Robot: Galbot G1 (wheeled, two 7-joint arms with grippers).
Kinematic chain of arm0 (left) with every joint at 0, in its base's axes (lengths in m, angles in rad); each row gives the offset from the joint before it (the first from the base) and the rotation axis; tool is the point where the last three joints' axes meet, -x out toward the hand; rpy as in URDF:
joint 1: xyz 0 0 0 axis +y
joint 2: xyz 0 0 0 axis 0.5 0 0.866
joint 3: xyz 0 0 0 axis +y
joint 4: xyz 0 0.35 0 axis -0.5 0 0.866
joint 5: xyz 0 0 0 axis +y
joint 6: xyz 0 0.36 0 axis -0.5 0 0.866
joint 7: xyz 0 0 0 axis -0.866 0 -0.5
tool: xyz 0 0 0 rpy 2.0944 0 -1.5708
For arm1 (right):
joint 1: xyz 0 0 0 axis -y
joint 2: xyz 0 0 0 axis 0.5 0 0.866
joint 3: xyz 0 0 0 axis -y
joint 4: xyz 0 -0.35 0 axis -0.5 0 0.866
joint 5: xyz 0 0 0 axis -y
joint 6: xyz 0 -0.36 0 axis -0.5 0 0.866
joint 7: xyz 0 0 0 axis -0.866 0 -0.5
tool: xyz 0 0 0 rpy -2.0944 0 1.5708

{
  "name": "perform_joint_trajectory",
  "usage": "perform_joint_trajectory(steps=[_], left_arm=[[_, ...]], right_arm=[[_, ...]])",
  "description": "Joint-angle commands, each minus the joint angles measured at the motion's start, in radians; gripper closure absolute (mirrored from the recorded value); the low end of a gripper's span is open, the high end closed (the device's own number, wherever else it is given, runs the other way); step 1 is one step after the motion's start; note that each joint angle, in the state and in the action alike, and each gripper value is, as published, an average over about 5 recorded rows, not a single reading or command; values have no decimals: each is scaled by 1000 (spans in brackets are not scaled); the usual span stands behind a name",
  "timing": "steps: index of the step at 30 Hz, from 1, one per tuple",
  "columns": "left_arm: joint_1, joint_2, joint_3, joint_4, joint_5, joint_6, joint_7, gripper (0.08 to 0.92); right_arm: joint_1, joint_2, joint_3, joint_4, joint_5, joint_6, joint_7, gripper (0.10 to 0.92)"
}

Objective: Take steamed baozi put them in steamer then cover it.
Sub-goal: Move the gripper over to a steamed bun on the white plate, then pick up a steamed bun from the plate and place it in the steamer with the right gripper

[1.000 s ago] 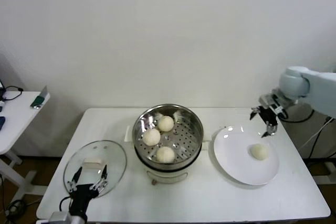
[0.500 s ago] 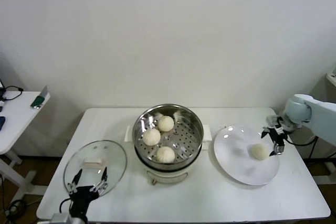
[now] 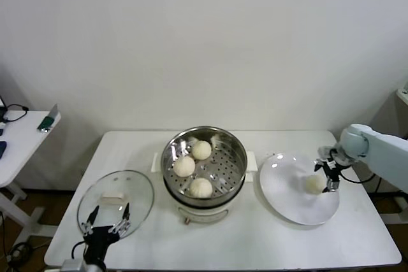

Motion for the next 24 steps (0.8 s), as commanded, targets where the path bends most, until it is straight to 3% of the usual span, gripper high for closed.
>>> perform_joint_trajectory(steps=[1, 16, 24], left_arm=[[1, 0, -1, -2, -1, 0, 0, 177], [0, 0, 1, -5, 1, -1, 0, 177], [0, 0, 2, -7, 1, -2, 1, 177]], right_arm=[[-49, 14, 43, -25, -15, -4, 2, 209], [-5, 8, 40, 7, 24, -17, 5, 312], [359, -17, -223, 167, 208, -34, -13, 337]])
